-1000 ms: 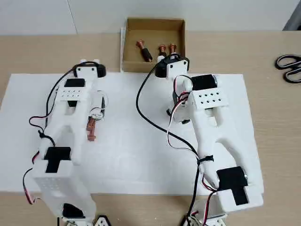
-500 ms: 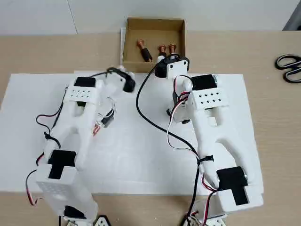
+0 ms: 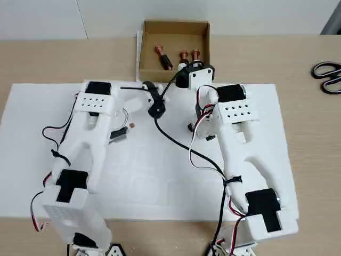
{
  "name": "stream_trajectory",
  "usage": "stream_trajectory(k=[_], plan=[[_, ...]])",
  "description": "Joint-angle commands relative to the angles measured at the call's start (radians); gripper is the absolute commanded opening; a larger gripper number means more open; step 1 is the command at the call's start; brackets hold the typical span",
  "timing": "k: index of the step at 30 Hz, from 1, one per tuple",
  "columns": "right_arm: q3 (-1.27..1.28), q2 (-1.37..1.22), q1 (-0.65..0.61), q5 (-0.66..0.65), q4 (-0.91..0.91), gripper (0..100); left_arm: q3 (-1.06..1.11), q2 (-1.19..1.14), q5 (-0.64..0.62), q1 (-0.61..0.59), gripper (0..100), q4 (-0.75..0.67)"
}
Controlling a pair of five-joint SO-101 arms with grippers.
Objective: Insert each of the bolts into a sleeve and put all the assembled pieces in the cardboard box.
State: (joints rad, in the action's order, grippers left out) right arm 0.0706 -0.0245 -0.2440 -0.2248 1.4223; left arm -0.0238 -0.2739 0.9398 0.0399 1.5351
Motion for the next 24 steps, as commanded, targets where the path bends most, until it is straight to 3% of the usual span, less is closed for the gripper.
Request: stream_trajectory(k=[1,10,13,18,24], plan=[[-0.006,0.062,0.004,-0.002,0.004,0.4,-0.065,0.061,0.006,-0.002,12,0.011],[-0.006,0.062,0.002,-0.002,0.004,0.4,-0.065,0.069,0.006,-0.005,16,0.011],[-0.006,0.062,0.002,-0.002,0.004,0.4,-0.073,0.069,-0.048,-0.035,16,0.003],[-0.008,0.062,0.001,-0.002,0.004,0.4,-0.156,0.069,-0.279,-0.129,16,-0.002],[-0.011,0.062,0.001,-0.002,0.004,0.4,-0.231,0.069,-0.740,-0.147,16,0.087]])
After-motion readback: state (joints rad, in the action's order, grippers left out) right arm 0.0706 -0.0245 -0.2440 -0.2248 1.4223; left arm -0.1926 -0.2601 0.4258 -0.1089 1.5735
